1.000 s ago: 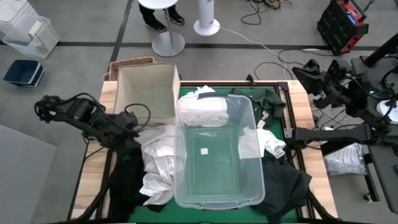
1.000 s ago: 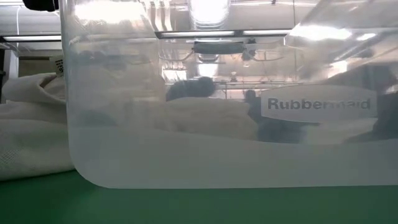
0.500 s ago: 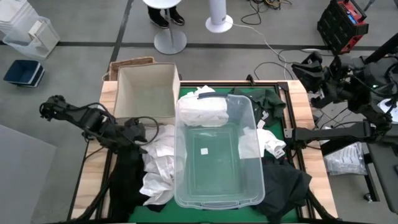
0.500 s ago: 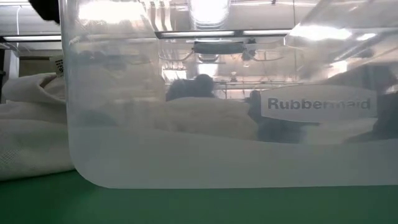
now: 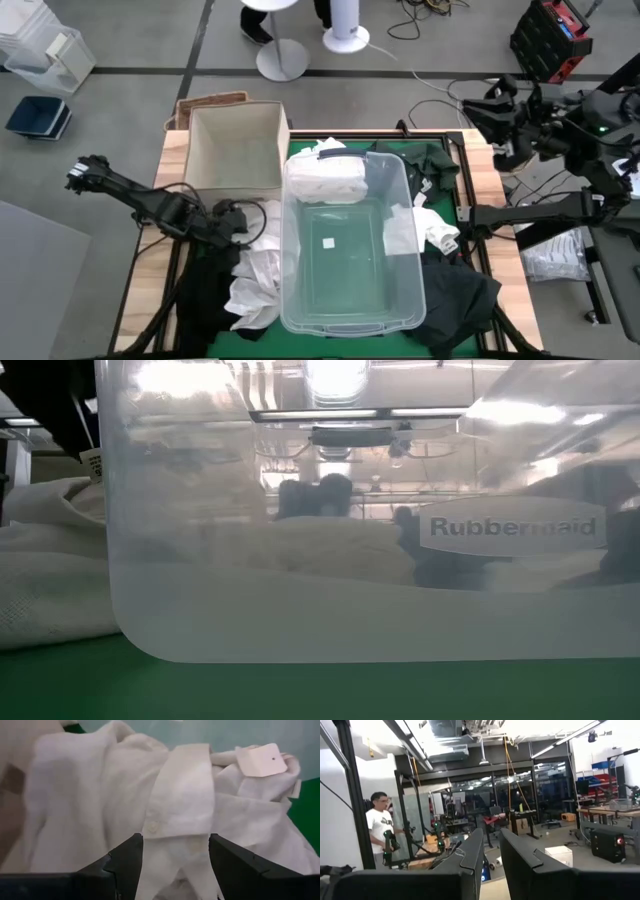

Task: Sort clothes
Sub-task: Put the white shirt into the white laundry organizer

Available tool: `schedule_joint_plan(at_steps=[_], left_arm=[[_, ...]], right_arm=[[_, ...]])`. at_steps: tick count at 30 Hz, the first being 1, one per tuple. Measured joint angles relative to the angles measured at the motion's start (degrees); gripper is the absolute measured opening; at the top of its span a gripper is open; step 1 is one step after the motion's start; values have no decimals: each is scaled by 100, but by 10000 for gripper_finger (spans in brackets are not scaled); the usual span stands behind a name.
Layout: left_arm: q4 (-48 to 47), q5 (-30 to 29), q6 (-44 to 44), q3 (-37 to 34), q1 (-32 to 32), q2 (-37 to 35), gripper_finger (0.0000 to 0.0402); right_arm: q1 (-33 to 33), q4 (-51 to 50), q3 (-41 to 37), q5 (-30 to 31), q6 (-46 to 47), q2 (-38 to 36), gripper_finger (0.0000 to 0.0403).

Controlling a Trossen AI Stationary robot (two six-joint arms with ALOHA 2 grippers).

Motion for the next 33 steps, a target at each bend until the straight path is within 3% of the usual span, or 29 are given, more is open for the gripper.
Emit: schedule_joint_plan(at_steps=[6, 20, 26, 31, 33], left_arm=[[845, -4, -16, -535, 0, 4, 204], [1498, -24, -526, -1338, 2, 13, 191], [1591, -23, -727, -1498, 0, 13, 130], [1781, -4, -774, -1559, 1, 13, 29], [1824, 24, -839, -1559, 0, 13, 10]], right_arm=[[0, -4, 0, 2, -4, 27, 57], [0, -7, 0, 4, 7, 20, 57], [0, -11, 0, 4, 20, 20, 57], [0, -36, 0, 6, 95, 20, 57], [0, -63, 0, 6, 107, 20, 57]])
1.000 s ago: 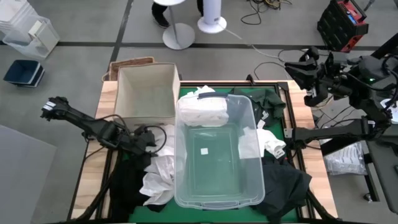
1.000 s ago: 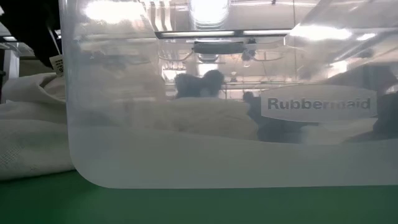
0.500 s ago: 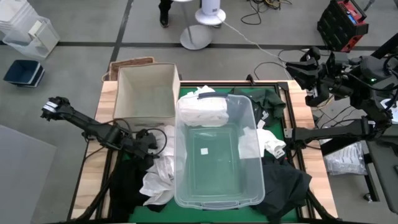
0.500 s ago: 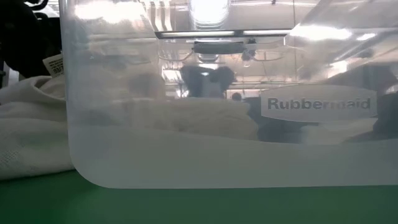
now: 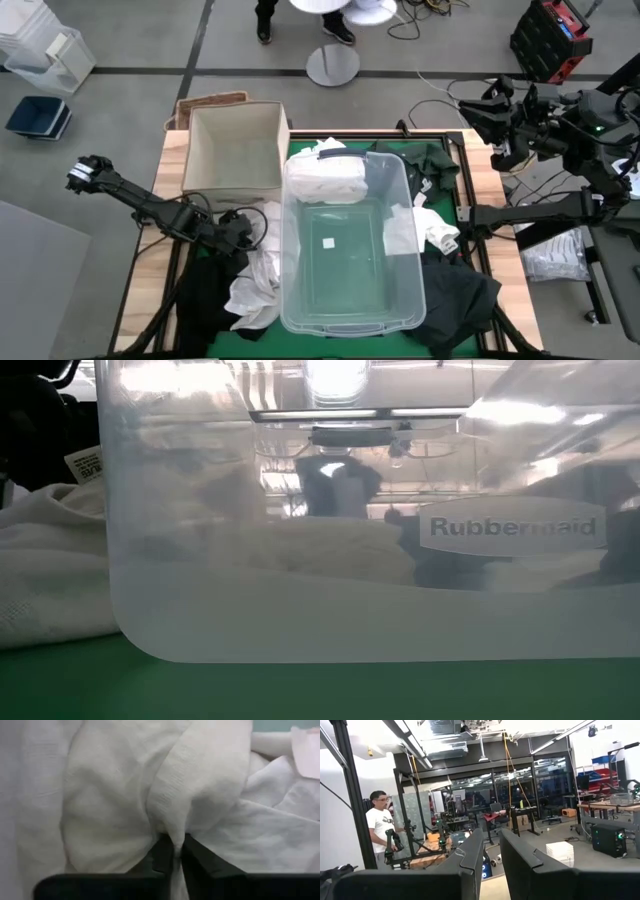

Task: Sort clothes
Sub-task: Put the white shirt into the white laundry organizer

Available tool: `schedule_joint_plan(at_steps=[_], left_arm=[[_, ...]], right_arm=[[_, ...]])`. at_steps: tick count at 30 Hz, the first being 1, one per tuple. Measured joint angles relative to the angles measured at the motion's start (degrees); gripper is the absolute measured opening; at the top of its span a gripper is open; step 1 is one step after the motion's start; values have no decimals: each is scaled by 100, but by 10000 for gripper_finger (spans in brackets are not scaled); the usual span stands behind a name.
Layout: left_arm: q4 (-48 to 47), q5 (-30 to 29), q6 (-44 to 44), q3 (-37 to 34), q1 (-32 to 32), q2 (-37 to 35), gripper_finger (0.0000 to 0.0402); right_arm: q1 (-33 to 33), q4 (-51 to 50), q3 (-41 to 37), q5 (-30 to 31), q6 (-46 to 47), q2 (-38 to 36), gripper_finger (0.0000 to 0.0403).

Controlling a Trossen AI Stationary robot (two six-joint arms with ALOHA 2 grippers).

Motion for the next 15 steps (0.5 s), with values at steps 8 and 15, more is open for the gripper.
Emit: schedule_joint_plan(at_steps=[8, 15], left_arm=[[-58, 144, -72, 493, -38, 0, 2], [-723, 310, -68, 1638, -301, -3, 1]], right_arm=[[0, -22, -2, 0, 2, 0, 57], [0, -22, -2, 0, 64, 0, 57]])
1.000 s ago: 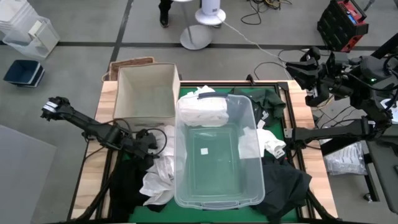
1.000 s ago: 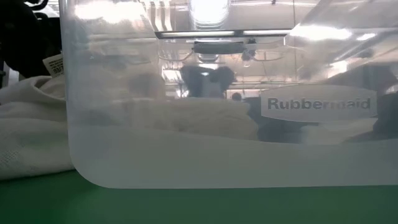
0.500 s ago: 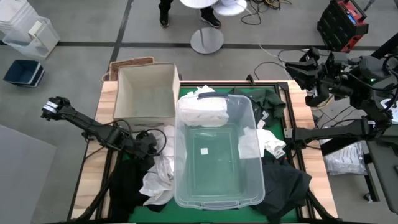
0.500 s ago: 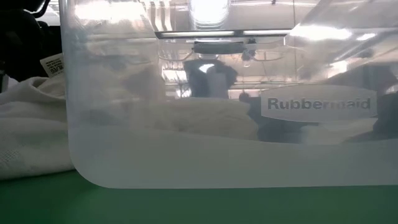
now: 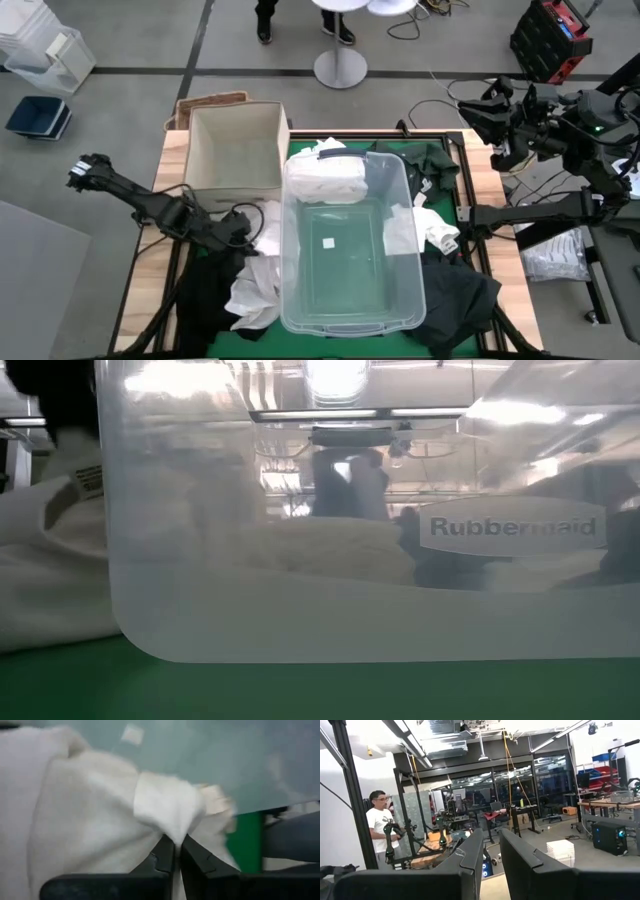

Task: Sort clothes
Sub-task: Put the white shirt into the white laundry organizer

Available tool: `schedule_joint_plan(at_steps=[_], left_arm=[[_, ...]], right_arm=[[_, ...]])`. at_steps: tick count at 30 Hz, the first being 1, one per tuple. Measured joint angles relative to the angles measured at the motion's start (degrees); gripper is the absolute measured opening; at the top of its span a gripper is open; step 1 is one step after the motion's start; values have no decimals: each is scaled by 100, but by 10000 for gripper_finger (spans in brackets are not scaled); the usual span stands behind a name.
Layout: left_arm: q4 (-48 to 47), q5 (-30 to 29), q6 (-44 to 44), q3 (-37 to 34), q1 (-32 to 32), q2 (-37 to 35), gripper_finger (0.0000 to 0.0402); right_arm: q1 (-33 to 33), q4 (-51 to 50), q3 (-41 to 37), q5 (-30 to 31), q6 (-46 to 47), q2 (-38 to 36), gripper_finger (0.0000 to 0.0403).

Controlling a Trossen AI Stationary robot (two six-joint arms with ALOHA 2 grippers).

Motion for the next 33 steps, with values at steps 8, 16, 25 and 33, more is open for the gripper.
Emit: schedule_joint_plan(at_steps=[8, 16, 25, 33], left_arm=[[-1016, -452, 233, 2062, -370, 17, 0], [-1401, -1749, 1306, 3988, -689, 236, 0], [-1381, -2065, 2604, 5846, -718, 1013, 0], [-1542, -2320, 3794, 7819, -715, 2031, 0]], right_arm=[[0, 0, 0, 3, 2, 0, 57], [0, -2, 0, 4, -2, 7, 57], [0, -9, 0, 4, -16, 9, 57], [0, -17, -2, 6, -48, 126, 57]])
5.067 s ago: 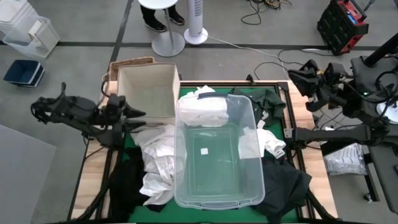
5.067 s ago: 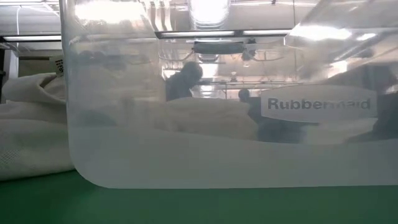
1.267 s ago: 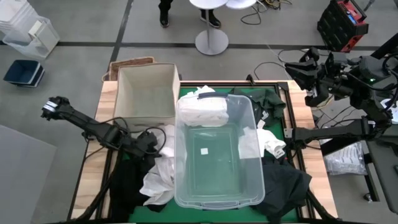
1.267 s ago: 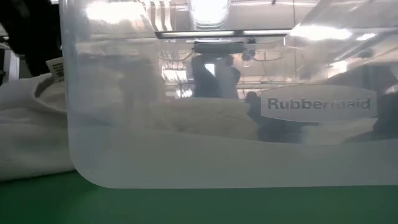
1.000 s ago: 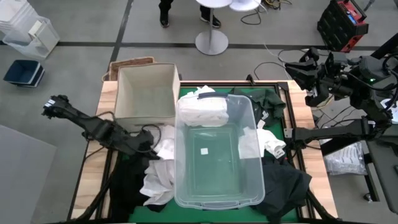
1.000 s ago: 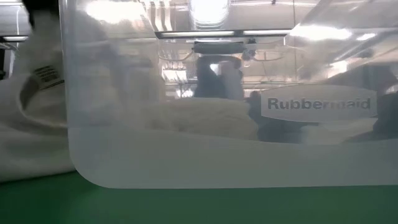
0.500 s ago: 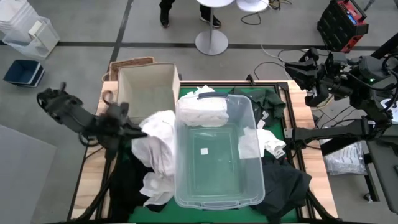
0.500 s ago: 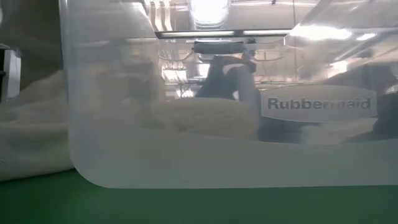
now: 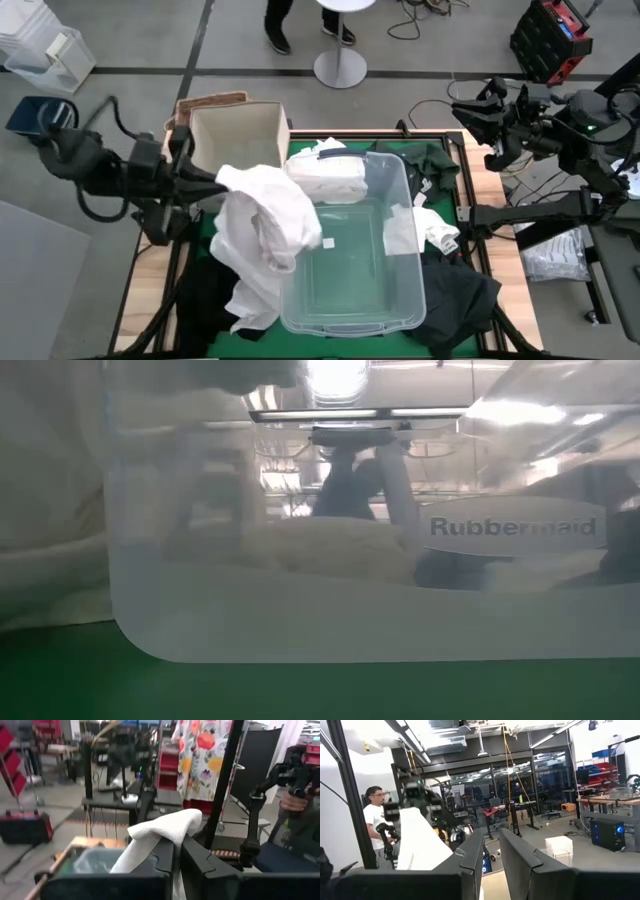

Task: Sort clothes
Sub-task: Put the white shirt into the white laundry organizer

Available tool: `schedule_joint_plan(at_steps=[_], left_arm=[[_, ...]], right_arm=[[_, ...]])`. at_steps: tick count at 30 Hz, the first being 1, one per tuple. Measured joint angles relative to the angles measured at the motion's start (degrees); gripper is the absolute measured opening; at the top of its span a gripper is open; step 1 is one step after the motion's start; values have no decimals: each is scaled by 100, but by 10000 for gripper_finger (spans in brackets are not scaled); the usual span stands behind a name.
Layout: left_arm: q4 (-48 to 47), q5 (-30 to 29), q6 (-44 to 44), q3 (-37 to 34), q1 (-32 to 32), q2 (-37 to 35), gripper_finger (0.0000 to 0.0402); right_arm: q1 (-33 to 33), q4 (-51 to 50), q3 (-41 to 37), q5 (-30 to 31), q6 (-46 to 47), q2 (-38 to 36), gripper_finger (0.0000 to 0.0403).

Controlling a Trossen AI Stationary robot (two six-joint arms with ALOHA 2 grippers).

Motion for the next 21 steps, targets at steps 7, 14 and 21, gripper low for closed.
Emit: schedule_joint_plan(at_steps=[7, 14, 21], left_arm=[[200, -255, 976, 1188, 0, 526, 0], [693, -699, 1406, 1193, 7, 280, 0], [1434, -902, 2265, 1254, 9, 189, 0]], right_arm=[[0, 2, 0, 0, -54, 108, 57], [0, -27, 0, 0, -125, 145, 57], [0, -28, -2, 0, -125, 132, 57]])
